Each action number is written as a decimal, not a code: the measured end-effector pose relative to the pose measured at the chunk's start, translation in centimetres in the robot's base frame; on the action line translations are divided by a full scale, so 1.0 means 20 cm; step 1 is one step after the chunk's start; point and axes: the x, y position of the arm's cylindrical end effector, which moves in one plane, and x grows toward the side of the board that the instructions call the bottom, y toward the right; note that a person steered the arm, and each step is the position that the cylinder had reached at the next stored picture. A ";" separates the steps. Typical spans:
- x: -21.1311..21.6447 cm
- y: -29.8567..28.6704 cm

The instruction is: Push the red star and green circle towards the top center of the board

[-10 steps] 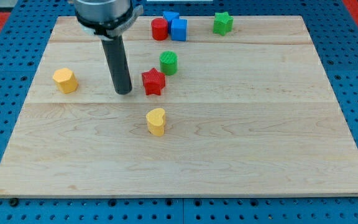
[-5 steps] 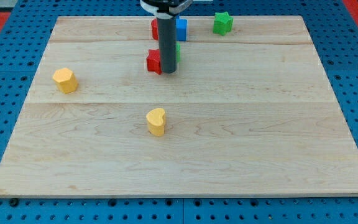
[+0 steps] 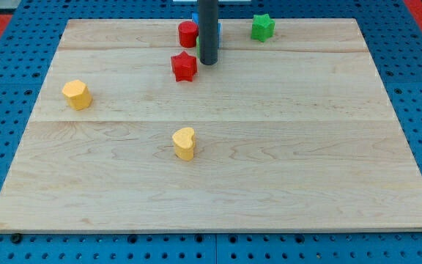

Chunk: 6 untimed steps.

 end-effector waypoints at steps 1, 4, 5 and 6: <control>0.22 -0.08; -0.15 -0.20; 0.12 -0.16; 0.40 0.05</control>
